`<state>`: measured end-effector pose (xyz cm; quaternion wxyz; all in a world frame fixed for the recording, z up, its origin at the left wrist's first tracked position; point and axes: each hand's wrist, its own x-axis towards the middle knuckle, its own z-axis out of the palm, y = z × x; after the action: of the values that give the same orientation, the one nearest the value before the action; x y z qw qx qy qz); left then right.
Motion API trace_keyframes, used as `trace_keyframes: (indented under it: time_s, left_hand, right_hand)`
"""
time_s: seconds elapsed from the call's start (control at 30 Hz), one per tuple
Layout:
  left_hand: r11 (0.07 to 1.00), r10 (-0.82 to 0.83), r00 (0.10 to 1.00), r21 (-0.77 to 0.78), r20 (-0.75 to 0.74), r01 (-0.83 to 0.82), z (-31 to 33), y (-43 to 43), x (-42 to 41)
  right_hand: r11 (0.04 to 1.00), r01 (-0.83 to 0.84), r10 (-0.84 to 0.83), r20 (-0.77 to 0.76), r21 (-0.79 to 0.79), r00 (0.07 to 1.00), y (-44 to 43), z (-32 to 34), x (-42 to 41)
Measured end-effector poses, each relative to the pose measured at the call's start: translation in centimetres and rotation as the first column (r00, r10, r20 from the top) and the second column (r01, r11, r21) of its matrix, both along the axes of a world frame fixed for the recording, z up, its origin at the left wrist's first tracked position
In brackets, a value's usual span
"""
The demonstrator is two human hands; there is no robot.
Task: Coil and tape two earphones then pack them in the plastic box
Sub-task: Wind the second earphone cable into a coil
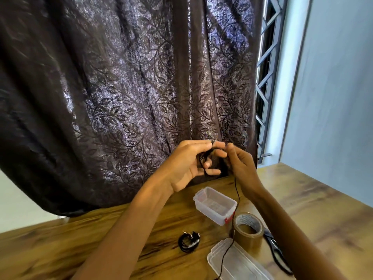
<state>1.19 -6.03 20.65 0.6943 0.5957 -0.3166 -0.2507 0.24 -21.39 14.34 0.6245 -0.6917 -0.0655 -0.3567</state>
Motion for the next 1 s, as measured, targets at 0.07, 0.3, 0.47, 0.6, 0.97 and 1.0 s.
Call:
trace_keyframes:
  time_s: [0.07,0.3,0.47,0.6,0.97,1.0]
  left_hand:
    - [1.000,0.011,1.000,-0.020,-0.011,-0.011,0.0,-0.2,0.1]
    - [0.975,0.127,0.991,-0.175,-0.047,-0.133,-0.8,-0.8,1.2]
    - [0.939,0.226,0.973,-0.255,-0.040,-0.229,-0.6,-0.5,1.9]
    - [0.935,0.308,0.950,-0.202,0.046,-0.293,-1.2,-0.2,2.2]
    - [0.927,0.324,0.878,0.065,0.354,-0.369,-3.3,0.6,3.1]
    - [0.937,0.293,0.892,0.079,0.345,-0.339,-3.4,0.6,2.9]
  right_hand:
    - [0.992,-0.027,0.033,-0.045,0.121,0.998,0.8,-1.0,-0.2]
    - [0.978,-0.033,0.065,-0.150,0.208,0.987,2.3,-5.3,-0.3]
    - [0.989,0.046,-0.062,-0.121,-0.138,0.991,3.3,-8.0,-0.7]
    - [0.831,0.191,-0.234,-0.017,-0.522,0.972,3.4,-8.4,-1.6]
    - [0.510,0.411,-0.208,0.356,-0.756,0.911,2.0,0.5,-3.8]
    - [0.522,0.401,-0.183,0.360,-0.753,0.915,1.8,1.5,-3.7]
